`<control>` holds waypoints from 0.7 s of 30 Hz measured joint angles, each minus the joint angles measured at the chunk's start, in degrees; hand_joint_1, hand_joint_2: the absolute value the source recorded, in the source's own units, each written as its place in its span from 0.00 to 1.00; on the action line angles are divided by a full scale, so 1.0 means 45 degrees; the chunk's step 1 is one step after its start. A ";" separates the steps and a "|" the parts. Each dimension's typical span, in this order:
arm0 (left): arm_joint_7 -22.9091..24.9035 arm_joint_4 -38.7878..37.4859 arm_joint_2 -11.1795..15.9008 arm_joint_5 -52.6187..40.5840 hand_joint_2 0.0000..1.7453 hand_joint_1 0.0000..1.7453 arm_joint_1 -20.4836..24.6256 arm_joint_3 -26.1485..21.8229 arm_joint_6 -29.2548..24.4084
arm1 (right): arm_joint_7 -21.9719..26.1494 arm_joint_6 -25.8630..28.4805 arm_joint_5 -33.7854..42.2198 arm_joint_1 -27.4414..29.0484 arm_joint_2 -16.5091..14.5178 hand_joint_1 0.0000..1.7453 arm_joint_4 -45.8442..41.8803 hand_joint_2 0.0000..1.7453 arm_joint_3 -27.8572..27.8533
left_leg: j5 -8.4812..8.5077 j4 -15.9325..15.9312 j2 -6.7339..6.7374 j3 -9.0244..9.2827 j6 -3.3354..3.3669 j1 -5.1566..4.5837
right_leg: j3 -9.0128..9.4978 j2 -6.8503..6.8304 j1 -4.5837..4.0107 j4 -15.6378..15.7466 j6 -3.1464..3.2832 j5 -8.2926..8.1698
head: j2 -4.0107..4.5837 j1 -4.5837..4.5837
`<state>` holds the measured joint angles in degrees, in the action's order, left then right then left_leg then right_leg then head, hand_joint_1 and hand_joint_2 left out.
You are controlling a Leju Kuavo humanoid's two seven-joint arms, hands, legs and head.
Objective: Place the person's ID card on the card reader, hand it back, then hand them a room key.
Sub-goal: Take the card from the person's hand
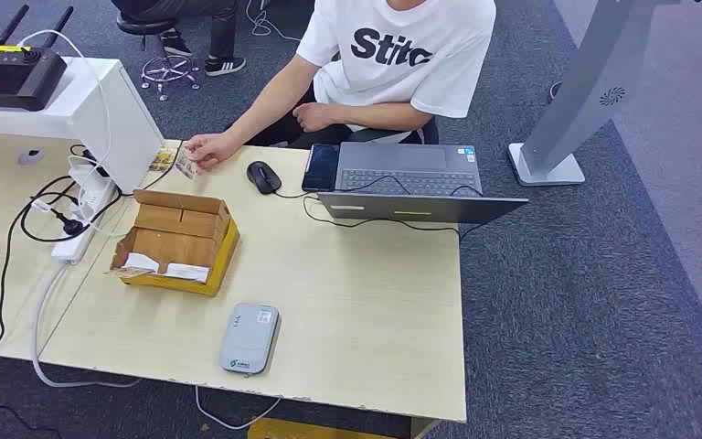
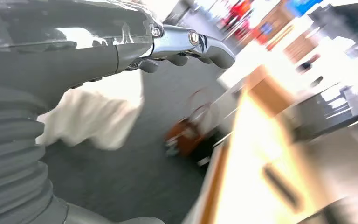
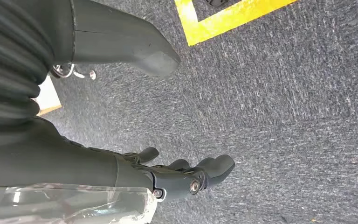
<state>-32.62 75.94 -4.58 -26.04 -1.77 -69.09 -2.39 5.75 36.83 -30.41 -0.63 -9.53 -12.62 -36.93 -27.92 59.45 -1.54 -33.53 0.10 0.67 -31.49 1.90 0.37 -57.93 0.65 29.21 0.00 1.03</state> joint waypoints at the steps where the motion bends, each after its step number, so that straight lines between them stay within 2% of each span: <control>1: -0.0001 0.0167 0.0082 0.0045 1.00 0.00 0.0017 -0.0003 0.0043 | -0.0016 -0.0026 -0.0053 -0.0012 -0.0003 0.00 0.0001 1.00 -0.0017 | 0.0000 0.0000 0.0000 0.0001 0.0000 0.0000 | 0.0000 0.0000 0.0000 0.0000 0.0000 0.0000 | 0.0000 0.0000; 6: 0.0144 0.1424 0.1197 0.0642 1.00 0.00 0.0238 0.0138 0.0086 | -0.0190 -0.0304 -0.0669 -0.0112 -0.0046 0.00 0.0025 1.00 -0.0238 | 0.0003 -0.0001 0.0004 0.0013 -0.0006 0.0001 | -0.0009 0.0005 -0.0001 -0.0002 0.0002 0.0000 | 0.0000 0.0005; 11: 0.0634 0.1645 0.2574 0.1181 1.00 0.00 0.0496 0.0918 -0.0598 | -0.0409 -0.0553 -0.1215 -0.0208 -0.0054 0.00 0.0059 1.00 -0.0328 | 0.0008 -0.0005 0.0004 0.0017 -0.0012 0.0004 | 0.0008 0.0007 -0.0004 -0.0007 0.0003 0.0000 | 0.0000 0.0001; 16: 0.0812 0.1542 0.3199 0.1099 1.00 0.00 0.0772 0.1293 -0.1038 | -0.0538 -0.0589 -0.1370 -0.0213 -0.0054 0.00 0.0062 1.00 -0.0328 | 0.0008 -0.0002 0.0024 0.0032 -0.0014 0.0005 | -0.0013 0.0029 -0.0004 0.0002 0.0003 -0.0001 | 0.0000 0.0013; 21: 0.1287 0.0898 0.3999 0.0636 1.00 0.00 0.1642 0.2430 -0.1888 | -0.0737 -0.0737 -0.1588 -0.0286 -0.0057 0.00 0.0065 1.00 -0.0328 | 0.0015 -0.0001 0.0022 0.0032 -0.0017 0.0004 | -0.0010 0.0020 -0.0002 0.0003 0.0011 -0.0008 | 0.0000 -0.0001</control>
<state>-26.83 79.98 13.42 -23.18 5.62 -58.15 -10.89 2.43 33.51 -37.56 -1.92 -9.79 -12.33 -38.40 -27.85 59.45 -1.44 -33.38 0.03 0.69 -31.53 1.99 0.36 -57.92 0.69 29.17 0.00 1.02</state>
